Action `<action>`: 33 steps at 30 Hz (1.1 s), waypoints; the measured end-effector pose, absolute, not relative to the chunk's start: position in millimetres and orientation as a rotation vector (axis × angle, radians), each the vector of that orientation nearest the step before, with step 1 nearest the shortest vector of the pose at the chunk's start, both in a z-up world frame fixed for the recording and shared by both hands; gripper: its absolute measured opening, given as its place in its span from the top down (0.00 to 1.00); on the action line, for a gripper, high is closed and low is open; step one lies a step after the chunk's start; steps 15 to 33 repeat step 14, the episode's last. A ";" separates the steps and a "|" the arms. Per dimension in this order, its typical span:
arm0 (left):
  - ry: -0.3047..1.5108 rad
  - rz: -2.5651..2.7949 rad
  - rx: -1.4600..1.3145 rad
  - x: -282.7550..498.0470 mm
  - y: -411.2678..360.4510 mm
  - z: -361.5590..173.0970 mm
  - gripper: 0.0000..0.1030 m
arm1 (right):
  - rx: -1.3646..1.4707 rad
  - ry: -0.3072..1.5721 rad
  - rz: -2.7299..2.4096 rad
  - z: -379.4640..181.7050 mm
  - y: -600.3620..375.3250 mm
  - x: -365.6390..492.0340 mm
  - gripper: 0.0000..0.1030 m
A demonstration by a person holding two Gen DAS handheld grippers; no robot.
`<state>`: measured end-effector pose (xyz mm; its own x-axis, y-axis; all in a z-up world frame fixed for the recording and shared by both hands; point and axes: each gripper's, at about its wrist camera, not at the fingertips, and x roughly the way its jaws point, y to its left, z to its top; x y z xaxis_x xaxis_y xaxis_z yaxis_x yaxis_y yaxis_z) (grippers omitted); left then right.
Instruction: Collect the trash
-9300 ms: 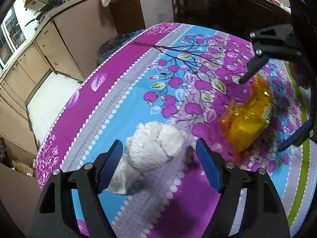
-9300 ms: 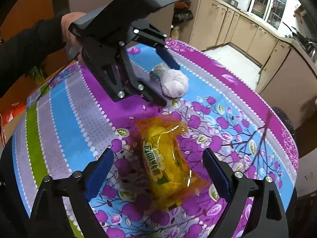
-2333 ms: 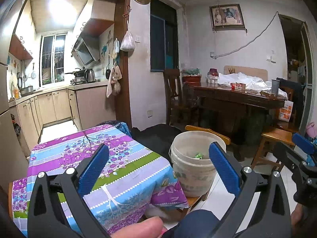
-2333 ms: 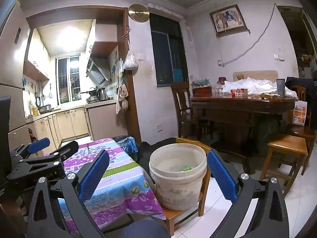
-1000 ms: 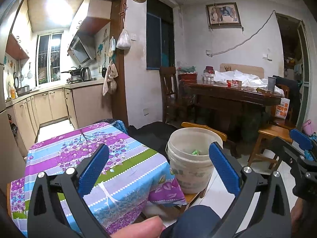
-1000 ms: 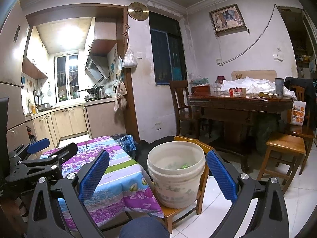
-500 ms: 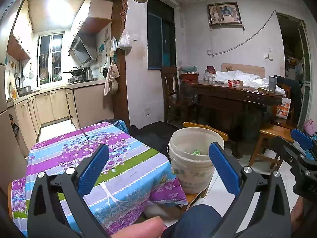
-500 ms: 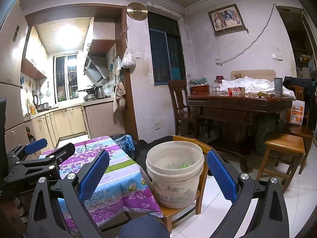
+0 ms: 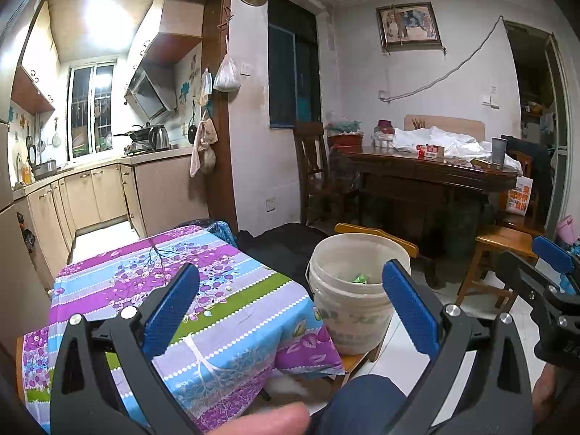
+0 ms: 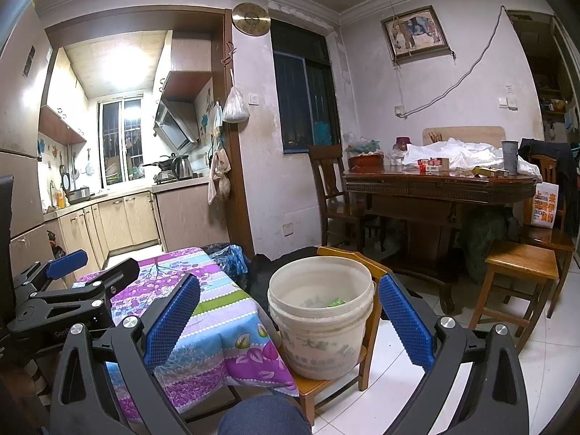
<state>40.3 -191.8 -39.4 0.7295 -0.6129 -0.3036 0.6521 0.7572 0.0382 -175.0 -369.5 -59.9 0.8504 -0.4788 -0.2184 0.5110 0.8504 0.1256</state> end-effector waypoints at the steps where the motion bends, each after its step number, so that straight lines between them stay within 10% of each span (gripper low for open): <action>1: 0.287 -0.698 0.145 41.3 -192.2 -39.4 0.05 | 0.182 0.181 -0.525 -59.6 -369.4 -175.0 0.05; 33: 0.307 -0.670 0.167 45.6 -194.6 -41.3 0.05 | 0.186 0.180 -0.537 -65.0 -370.9 -175.2 0.05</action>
